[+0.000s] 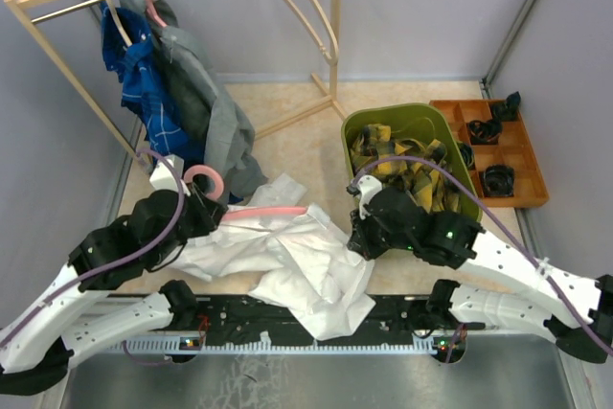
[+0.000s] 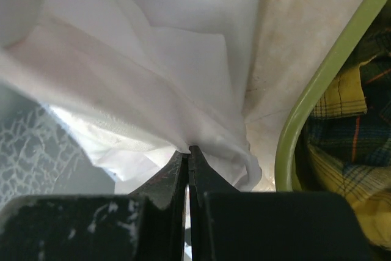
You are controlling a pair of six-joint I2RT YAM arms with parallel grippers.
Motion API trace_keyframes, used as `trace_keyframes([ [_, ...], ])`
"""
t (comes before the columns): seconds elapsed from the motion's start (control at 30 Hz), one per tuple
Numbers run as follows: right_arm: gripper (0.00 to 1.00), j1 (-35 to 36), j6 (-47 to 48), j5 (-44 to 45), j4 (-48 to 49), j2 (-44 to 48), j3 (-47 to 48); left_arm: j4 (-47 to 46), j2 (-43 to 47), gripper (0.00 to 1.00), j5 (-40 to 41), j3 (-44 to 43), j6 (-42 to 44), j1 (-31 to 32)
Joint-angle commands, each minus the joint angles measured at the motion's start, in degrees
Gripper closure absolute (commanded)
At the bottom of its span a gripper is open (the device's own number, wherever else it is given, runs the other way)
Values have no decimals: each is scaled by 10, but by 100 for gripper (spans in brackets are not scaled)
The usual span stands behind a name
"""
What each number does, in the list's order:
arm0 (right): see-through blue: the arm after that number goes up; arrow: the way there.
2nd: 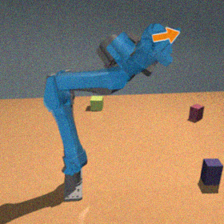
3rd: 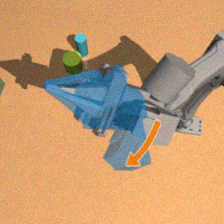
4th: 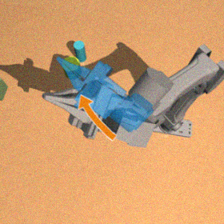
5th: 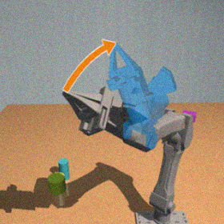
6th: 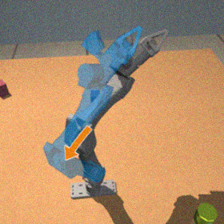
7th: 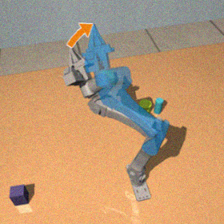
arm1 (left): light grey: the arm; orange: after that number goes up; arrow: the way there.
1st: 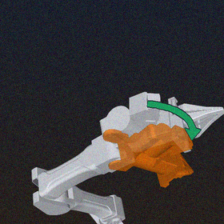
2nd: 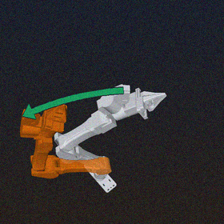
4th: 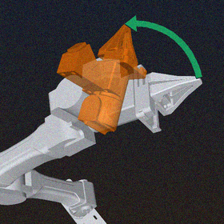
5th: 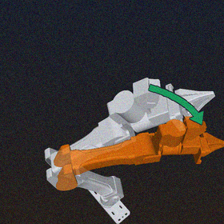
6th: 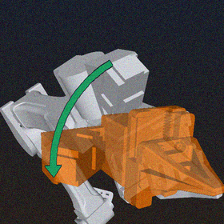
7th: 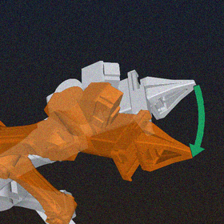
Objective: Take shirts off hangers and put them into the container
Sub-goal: Remove the shirt from the hanger.
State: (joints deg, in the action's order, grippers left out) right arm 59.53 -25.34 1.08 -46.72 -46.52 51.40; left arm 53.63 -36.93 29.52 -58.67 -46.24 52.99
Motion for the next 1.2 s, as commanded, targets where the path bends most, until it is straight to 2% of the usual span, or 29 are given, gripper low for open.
trace_keyframes([
  [0.0,100,3,-31,48,25,-27,-37,-30,23,100,31,-9,-53,-2],
  [0.2,100,3,-34,44,124,-26,-86,-61,30,100,8,13,-75,-1],
  [0.3,100,3,-24,27,145,-39,-103,-87,44,100,2,28,-78,-2],
  [0.53,100,3,-39,-30,261,-27,-163,-136,77,100,-6,60,-89,-2],
  [0.67,100,3,-58,-13,265,-14,-164,-130,76,100,-12,60,-88,-1],
  [0.7,92,4,-59,-11,255,-9,-155,-128,74,100,-13,60,-86,-2],
  [0.8,57,3,-56,7,196,17,-106,-120,66,100,-22,56,-73,-1],
  [0.87,42,3,-47,21,170,46,-77,-110,58,100,-26,52,-64,-1],
  [0.97,31,3,-23,5,162,105,-47,-101,44,100,-34,51,-52,-2],
  [1.17,20,3,-2,-111,211,176,-37,-109,32,100,-49,60,-47,-2],
])
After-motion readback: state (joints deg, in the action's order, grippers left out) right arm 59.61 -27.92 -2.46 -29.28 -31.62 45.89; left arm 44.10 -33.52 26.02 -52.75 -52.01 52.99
